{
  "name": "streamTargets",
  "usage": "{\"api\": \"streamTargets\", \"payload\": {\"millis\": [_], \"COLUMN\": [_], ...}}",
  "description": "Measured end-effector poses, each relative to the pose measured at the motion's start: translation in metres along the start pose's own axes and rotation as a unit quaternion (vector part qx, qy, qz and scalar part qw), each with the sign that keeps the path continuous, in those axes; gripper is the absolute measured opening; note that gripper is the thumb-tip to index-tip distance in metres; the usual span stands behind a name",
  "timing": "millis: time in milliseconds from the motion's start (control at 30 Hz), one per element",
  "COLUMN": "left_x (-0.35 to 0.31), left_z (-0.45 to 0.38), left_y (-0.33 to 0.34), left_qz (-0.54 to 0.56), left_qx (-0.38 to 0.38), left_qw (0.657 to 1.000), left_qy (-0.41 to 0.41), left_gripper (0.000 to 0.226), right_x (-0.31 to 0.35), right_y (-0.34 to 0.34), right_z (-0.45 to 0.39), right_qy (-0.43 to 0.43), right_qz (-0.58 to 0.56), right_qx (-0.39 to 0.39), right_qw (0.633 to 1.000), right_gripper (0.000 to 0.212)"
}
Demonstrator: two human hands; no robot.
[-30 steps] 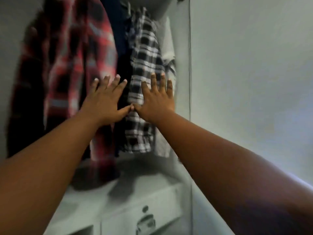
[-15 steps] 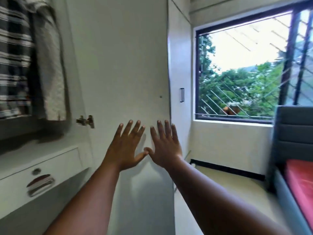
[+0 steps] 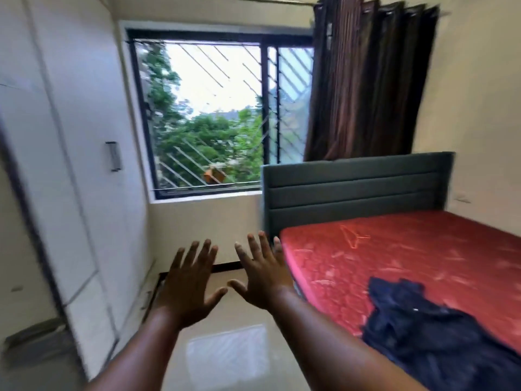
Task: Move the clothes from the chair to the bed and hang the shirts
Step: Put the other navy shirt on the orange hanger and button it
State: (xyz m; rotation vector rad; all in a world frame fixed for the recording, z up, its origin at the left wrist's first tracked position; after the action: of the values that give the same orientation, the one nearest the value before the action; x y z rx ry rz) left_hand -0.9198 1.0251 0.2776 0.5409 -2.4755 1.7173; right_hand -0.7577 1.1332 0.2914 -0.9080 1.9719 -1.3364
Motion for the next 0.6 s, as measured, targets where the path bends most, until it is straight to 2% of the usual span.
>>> {"api": "streamTargets", "payload": {"millis": [100,233,400,467,600], "left_x": [-0.036,-0.086,-0.165,-0.190,-0.229], "left_z": [-0.050,-0.132,-0.218,-0.249,-0.301], "left_y": [0.025,0.063,0.115,0.127,0.150], "left_qz": [0.062,0.104,0.145,0.127,0.168], "left_qx": [0.044,0.064,0.097,0.098,0.116], "left_qw": [0.997,0.992,0.983,0.984,0.977], "left_qy": [0.005,0.027,0.061,0.074,0.062], "left_gripper": [0.088,0.086,0.087,0.090,0.102], "right_x": [-0.066,-0.150,-0.240,-0.277,-0.338], "right_y": [0.020,0.053,0.089,0.098,0.115], "right_z": [0.008,0.001,-0.015,-0.024,-0.035], "right_qy": [0.049,0.129,0.156,0.166,0.195], "right_qz": [-0.005,-0.026,-0.037,-0.037,-0.026], "right_qx": [0.031,0.066,0.177,0.193,0.219], "right_qw": [0.998,0.989,0.971,0.966,0.956], "right_gripper": [0.081,0.080,0.080,0.079,0.079]}}
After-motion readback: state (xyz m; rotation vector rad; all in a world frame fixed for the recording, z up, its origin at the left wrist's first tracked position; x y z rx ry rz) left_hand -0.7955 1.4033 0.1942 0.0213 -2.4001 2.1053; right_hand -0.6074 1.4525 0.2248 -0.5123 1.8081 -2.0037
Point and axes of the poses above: each hand's wrist, its own z-axis away from the middle knuckle, its own y-axis out of the palm, x = y × z, the point moved 1 cm from there along -z, towards the middle knuckle, and after that the axes turned 8 degrees about x, right-handed, at the moved point
